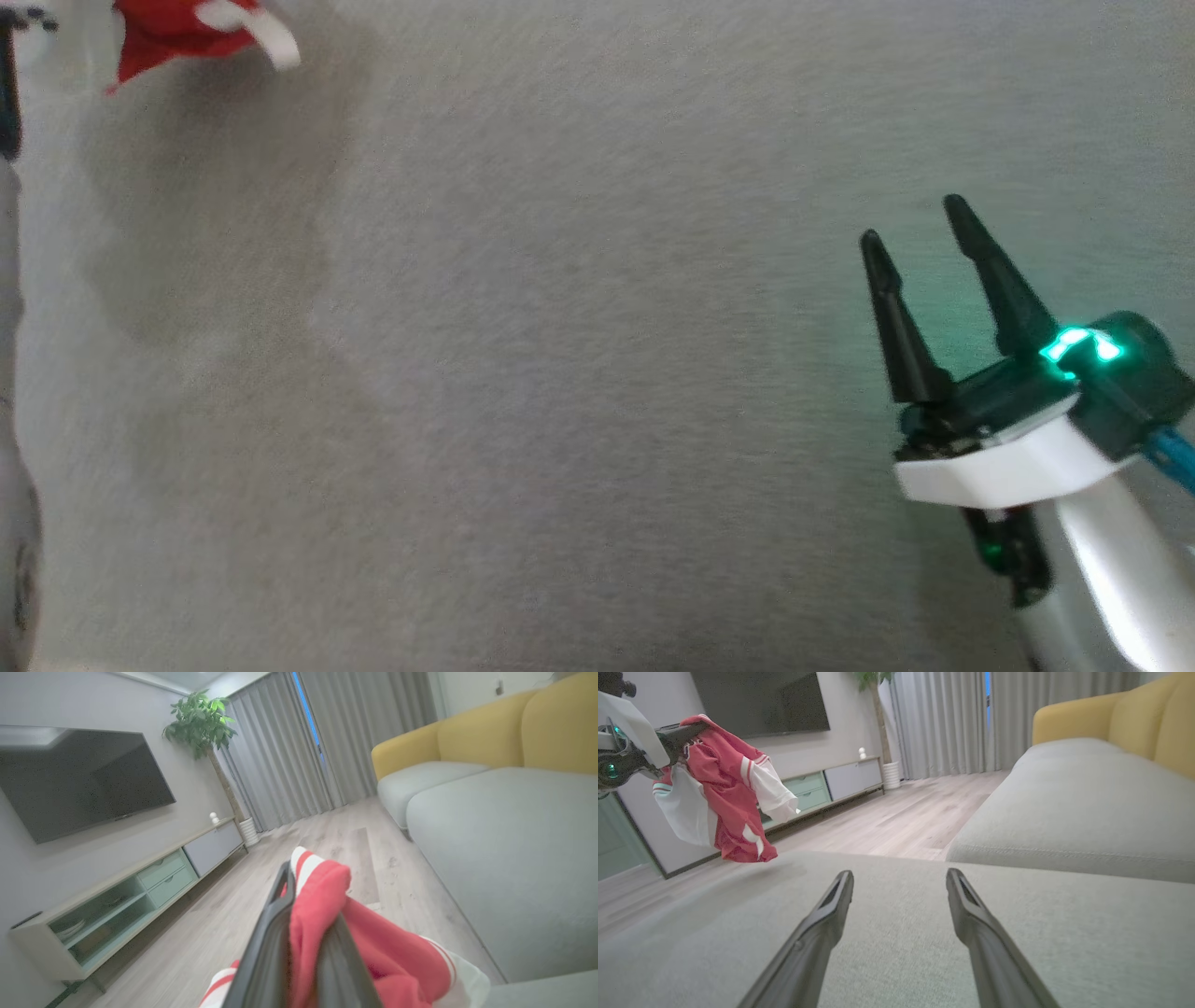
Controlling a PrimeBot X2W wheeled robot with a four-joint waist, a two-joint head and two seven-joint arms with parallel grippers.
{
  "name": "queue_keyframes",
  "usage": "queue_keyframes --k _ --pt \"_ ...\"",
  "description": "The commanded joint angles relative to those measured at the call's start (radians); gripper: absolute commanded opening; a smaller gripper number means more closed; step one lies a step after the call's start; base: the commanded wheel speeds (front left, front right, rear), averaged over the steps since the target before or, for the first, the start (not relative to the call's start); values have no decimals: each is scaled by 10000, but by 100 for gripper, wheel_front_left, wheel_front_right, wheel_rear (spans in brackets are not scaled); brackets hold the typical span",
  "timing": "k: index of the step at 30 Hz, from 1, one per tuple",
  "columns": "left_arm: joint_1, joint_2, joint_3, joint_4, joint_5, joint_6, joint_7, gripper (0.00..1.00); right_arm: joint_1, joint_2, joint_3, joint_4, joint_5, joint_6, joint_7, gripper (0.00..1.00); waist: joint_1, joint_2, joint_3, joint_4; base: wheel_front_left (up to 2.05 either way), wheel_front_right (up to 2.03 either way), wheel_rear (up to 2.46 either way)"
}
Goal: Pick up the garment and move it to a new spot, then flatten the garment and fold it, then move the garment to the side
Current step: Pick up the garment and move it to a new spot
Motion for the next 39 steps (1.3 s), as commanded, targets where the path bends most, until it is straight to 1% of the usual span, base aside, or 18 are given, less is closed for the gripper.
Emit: queue_keyframes --k 1,6,8,13,14,15,19,22,26,30,33,36,37,38,39 --pt "-621 682 -52 -563 154 -115 -79 0 -103 276 161 -342 1 -9 -115 100 1 0 -1469 -1450 0 0 0" --pt "-954 647 -582 -1290 259 -534 212 0 195 1052 121 -423 92 -9 -117 100 1 0 -2484 -2784 0 0 0" --pt "-1044 511 -797 -1645 224 -636 388 0 254 1202 158 -466 82 -9 -118 100 1 0 -2687 -3254 0 0 0" --pt "-988 -193 -1108 -2352 -283 -762 828 0 401 1461 86 -576 65 -9 -119 100 1 0 -2788 -4019 0 0 0" --pt "-988 -193 -1108 -2352 -283 -762 828 0 401 1461 86 -576 65 -9 -119 100 1 0 -2788 -4019 0 0 0" --pt "-913 -345 -1208 -2478 -376 -778 891 0 427 1498 52 -593 78 -9 -119 100 1 0 -2748 -4112 0 0 0" --pt "-376 -1109 -1516 -2966 -869 -809 1063 0 450 1681 -101 -691 136 -9 -119 100 1 0 -2370 -4360 0 0 0" --pt "438 -1695 -1821 -3178 -1120 -814 1059 0 425 1816 -105 -713 154 -9 -119 100 1 0 -2054 -4420 0 0 0" --pt "2051 -2227 -2309 -3281 -1086 -590 631 0 282 1953 48 -682 159 -9 -119 100 1 0 -1644 -4516 0 0 0" --pt "4152 -2652 -2463 -2986 -1532 -306 242 0 223 2031 -13 -545 188 -9 -120 100 1 0 -1406 -4514 0 0 0" --pt "5590 -2855 -2535 -2829 -1981 -175 55 0 274 2048 -93 -401 175 -9 -120 100 1 0 -1342 -4427 0 0 0" --pt "6696 -2955 -2743 -2904 -2339 -85 -34 0 396 2038 -258 -286 153 -9 -120 100 1 0 -1382 -4191 0 0 0" --pt "7267 -2982 -2938 -3110 -2505 40 -63 30 483 2019 -315 -177 143 -9 -120 100 1 0 -1516 -3976 0 0 0" --pt "7533 -2989 -3022 -3280 -2639 107 -73 50 527 2003 -300 -105 140 -9 -120 100 1 0 -1626 -3869 0 0 0" --pt "7781 -2992 -3126 -3503 -2778 212 -81 100 579 1992 -286 -23 138 -9 -120 100 1 0 -1769 -3758 0 0 0"
